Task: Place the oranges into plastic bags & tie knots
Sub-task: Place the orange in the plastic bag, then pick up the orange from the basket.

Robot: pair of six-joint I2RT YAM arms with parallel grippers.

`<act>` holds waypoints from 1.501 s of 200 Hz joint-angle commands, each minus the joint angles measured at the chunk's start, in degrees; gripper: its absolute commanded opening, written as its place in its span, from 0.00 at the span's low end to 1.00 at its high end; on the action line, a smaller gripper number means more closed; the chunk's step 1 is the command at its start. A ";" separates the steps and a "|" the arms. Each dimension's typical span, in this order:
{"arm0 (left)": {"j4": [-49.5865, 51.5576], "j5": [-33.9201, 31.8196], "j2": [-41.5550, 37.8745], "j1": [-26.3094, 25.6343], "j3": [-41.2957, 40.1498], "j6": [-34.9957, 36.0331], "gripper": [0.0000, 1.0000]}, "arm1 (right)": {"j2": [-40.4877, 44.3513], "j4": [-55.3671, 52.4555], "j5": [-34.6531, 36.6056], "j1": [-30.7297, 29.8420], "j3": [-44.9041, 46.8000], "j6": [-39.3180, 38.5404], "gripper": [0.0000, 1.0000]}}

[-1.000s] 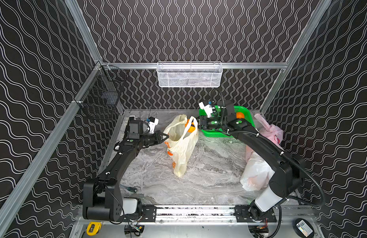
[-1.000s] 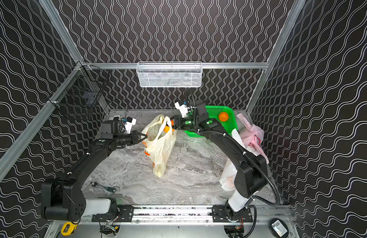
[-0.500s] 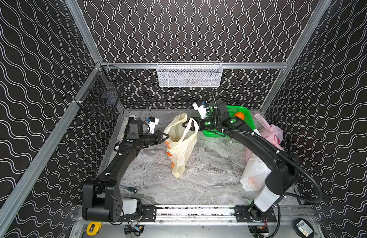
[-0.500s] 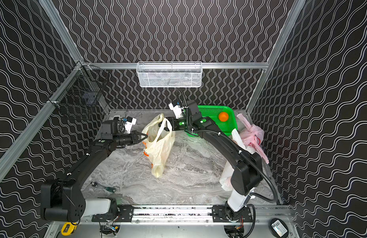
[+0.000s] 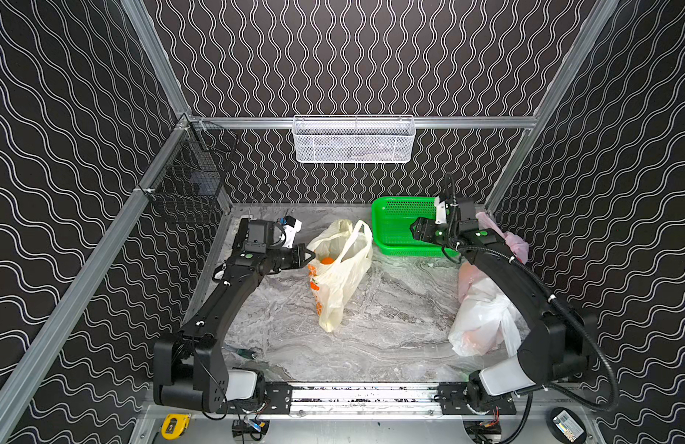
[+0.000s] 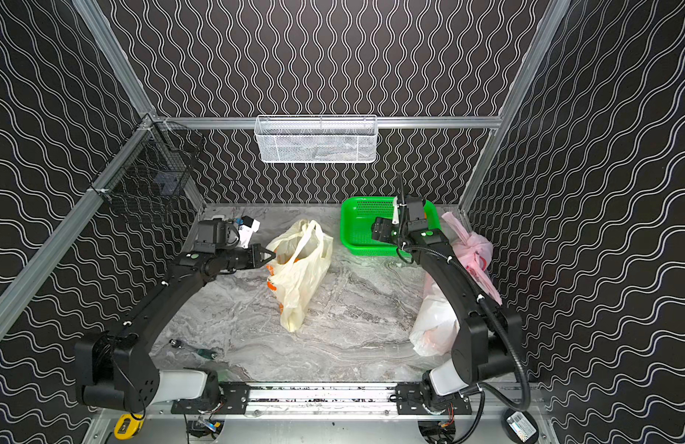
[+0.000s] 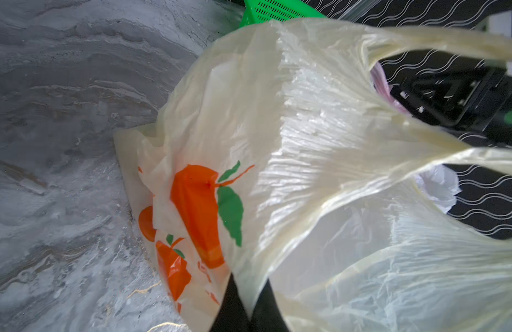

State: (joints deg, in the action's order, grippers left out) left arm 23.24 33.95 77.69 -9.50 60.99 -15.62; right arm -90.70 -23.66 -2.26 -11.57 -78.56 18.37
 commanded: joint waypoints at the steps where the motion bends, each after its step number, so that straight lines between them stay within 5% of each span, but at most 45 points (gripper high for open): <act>1: 4.31 -6.33 0.57 -2.17 1.99 4.08 0.00 | -6.26 -1.33 4.70 3.65 -4.76 2.23 0.86; 51: 8.34 -13.25 2.00 -4.02 5.18 7.14 0.00 | -24.67 -0.05 3.91 10.54 -19.08 4.18 0.87; 145: 7.87 -10.71 3.19 -4.19 3.75 8.98 0.00 | -46.59 -3.14 7.54 14.08 -42.20 5.82 0.89; 218: 9.36 -10.84 3.28 -4.19 3.77 9.71 0.00 | -55.95 -3.67 5.34 15.02 -51.93 3.63 0.87; 300: 8.84 -6.99 3.72 -3.49 4.45 8.35 0.00 | -53.45 -0.79 3.97 15.63 -48.32 2.81 0.64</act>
State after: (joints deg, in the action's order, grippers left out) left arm 33.06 23.77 81.80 -13.50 65.45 -6.72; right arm -146.91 -25.23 2.83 4.08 -129.10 21.80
